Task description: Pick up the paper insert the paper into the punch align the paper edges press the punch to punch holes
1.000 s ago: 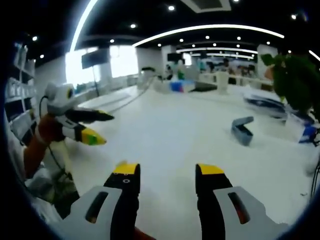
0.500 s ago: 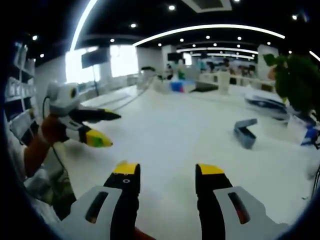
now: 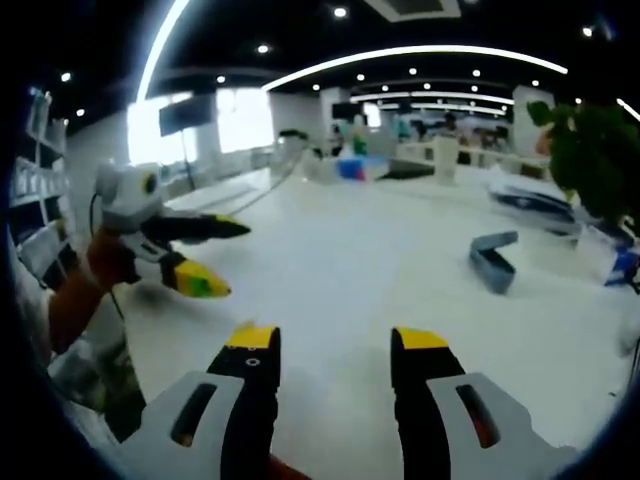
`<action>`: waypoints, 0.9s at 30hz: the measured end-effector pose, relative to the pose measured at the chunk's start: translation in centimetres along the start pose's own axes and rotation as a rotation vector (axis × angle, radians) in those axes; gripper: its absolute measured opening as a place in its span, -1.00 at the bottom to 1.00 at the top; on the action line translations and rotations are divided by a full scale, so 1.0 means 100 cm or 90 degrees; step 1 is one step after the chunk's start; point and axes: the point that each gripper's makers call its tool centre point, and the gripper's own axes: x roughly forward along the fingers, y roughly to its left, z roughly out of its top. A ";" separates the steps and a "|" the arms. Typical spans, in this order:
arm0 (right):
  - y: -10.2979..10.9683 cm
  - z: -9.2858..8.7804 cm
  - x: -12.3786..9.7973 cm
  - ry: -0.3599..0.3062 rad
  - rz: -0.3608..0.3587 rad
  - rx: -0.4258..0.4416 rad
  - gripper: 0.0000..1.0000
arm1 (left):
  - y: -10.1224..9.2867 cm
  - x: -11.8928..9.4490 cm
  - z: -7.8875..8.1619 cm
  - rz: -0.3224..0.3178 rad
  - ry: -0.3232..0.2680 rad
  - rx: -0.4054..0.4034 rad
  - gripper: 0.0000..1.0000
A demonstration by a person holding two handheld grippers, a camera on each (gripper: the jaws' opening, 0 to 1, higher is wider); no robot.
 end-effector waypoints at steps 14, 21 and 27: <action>-0.004 -0.001 0.001 0.000 -0.002 0.005 -0.07 | -0.001 0.009 -0.005 -0.015 0.000 0.007 0.51; -0.003 0.000 0.004 0.001 0.000 0.003 -0.07 | -0.003 0.013 -0.006 -0.032 -0.002 0.000 0.51; -0.003 0.000 0.005 0.003 -0.003 0.006 -0.04 | -0.004 0.015 -0.009 -0.040 -0.002 0.008 0.51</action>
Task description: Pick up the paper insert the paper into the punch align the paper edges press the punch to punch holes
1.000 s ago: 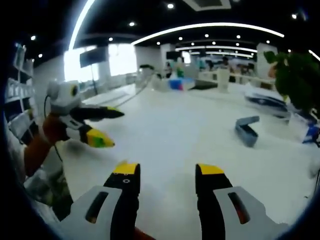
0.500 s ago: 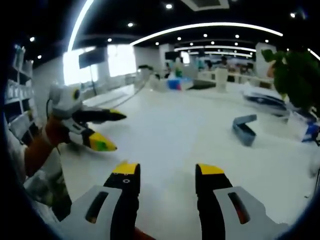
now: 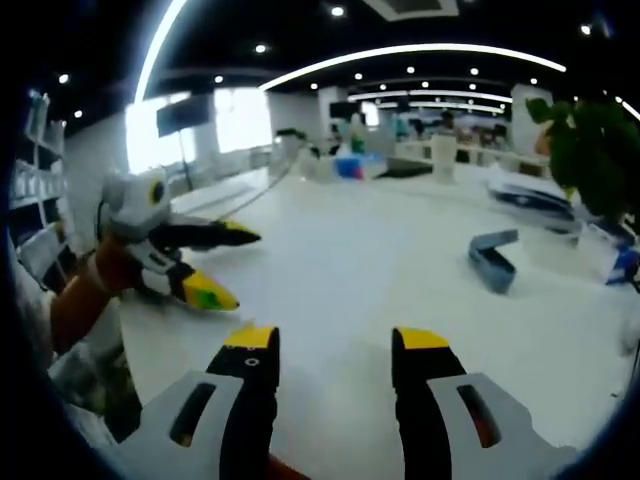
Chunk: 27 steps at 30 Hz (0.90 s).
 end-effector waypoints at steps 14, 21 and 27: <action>-0.006 0.000 0.002 0.007 -0.011 0.005 0.02 | 0.000 0.003 -0.007 -0.012 0.005 -0.013 0.53; -0.013 -0.002 0.008 0.012 -0.027 0.013 0.01 | -0.001 0.002 -0.007 -0.013 0.003 -0.009 0.55; -0.012 0.000 0.022 0.025 -0.028 0.015 0.00 | -0.002 0.003 -0.009 -0.014 0.009 -0.002 0.56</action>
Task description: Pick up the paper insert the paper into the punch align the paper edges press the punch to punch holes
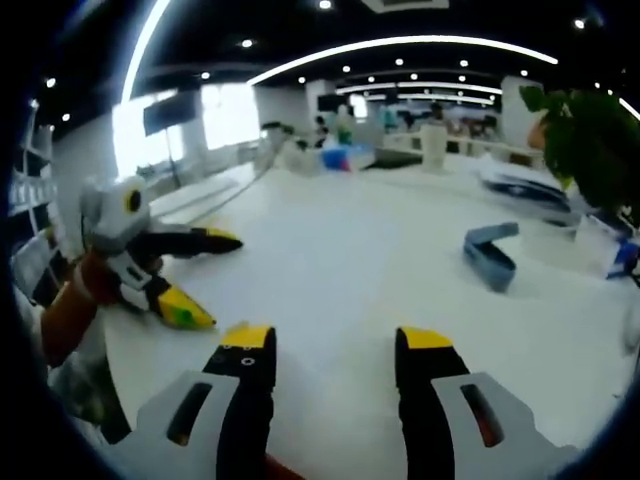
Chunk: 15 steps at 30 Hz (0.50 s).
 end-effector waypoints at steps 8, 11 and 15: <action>0.002 0.008 0.020 0.018 -0.014 -0.013 0.00 | -0.003 0.000 -0.001 -0.005 0.001 0.013 0.56; 0.000 0.006 0.025 0.030 -0.025 -0.021 0.00 | -0.003 0.000 -0.001 -0.005 0.001 0.013 0.56; 0.000 0.006 0.027 0.033 -0.031 -0.018 0.02 | -0.004 0.000 -0.001 -0.004 0.000 0.013 0.56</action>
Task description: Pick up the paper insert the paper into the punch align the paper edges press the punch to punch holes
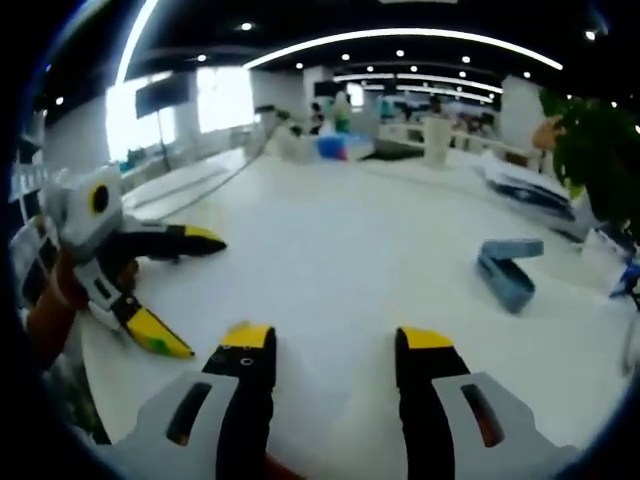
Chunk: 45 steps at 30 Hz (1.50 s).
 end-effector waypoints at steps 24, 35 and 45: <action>0.041 0.016 0.003 0.010 0.153 0.180 0.02 | -0.001 0.002 0.002 0.002 0.001 0.000 0.56; 0.070 0.027 0.014 0.031 0.369 0.311 -0.18 | -0.002 0.001 0.003 0.003 -0.001 0.000 0.56; 0.070 0.014 -0.026 0.020 0.441 0.393 -0.24 | 0.000 0.002 0.003 0.001 -0.002 0.000 0.56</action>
